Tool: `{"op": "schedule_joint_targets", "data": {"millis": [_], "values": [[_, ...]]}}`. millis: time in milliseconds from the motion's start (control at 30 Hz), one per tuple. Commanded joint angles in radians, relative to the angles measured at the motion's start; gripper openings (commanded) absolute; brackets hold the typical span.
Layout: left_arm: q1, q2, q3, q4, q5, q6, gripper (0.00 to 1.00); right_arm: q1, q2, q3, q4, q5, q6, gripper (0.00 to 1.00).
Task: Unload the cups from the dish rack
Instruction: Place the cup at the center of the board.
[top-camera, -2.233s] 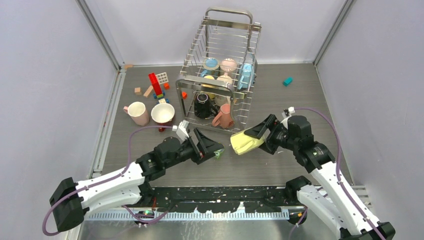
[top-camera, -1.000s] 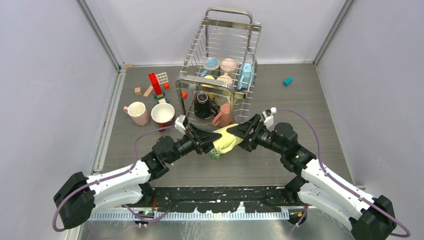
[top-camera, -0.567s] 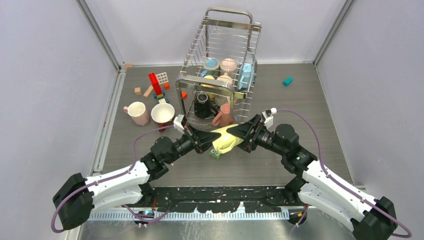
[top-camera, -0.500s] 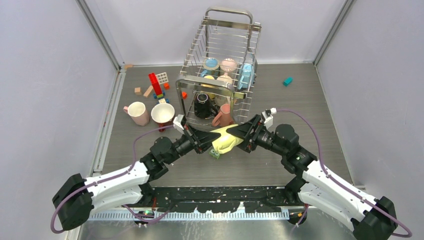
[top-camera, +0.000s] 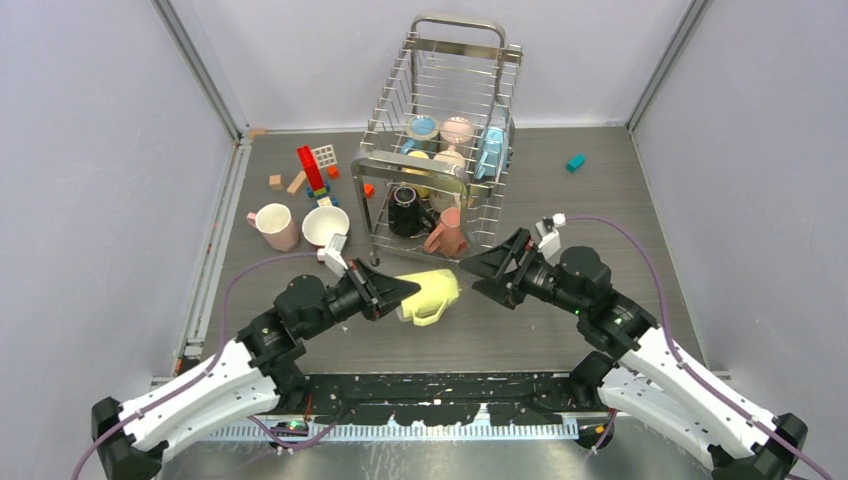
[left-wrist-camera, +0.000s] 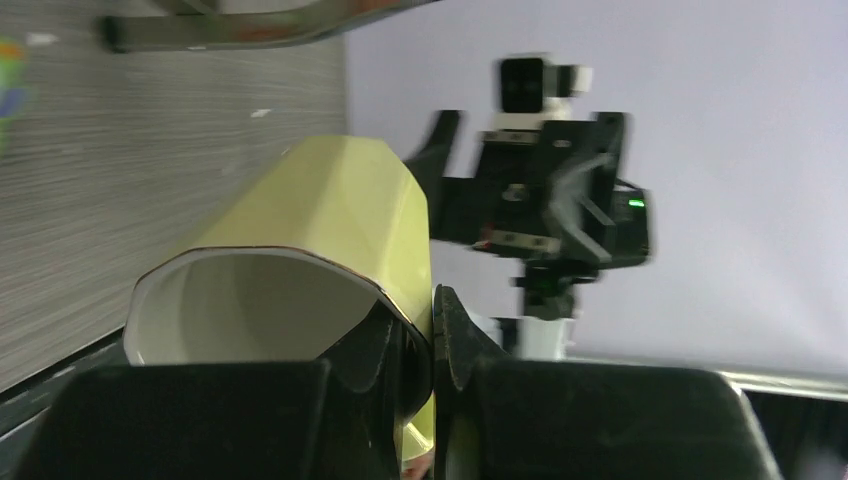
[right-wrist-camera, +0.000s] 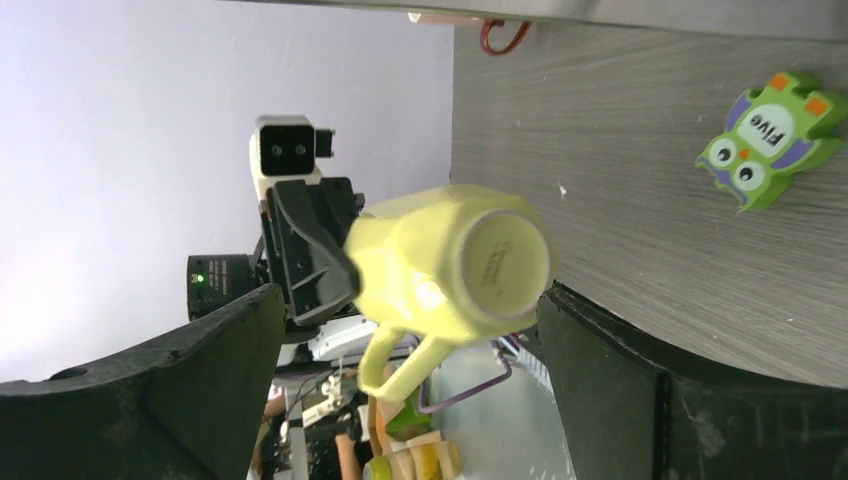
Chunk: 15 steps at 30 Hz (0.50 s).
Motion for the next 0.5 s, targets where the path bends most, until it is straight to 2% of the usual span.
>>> {"op": "schedule_joint_targets", "data": {"millis": [0, 133, 267, 467], "values": [[0.016, -0.104, 0.153, -0.485, -0.064, 0.174, 0.00, -0.004, -0.062, 0.097, -0.210, 0.140, -0.071, 1.00], [0.028, -0.129, 0.295, -0.816, -0.178, 0.302, 0.00, -0.003, -0.088, 0.169, -0.397, 0.266, -0.131, 1.00], [0.029, -0.072, 0.450, -1.097, -0.321, 0.431, 0.00, -0.003, -0.070, 0.216, -0.485, 0.338, -0.164, 1.00], [0.032, 0.058, 0.584, -1.312, -0.530, 0.549, 0.00, -0.004, -0.009, 0.254, -0.503, 0.346, -0.205, 1.00]]}}
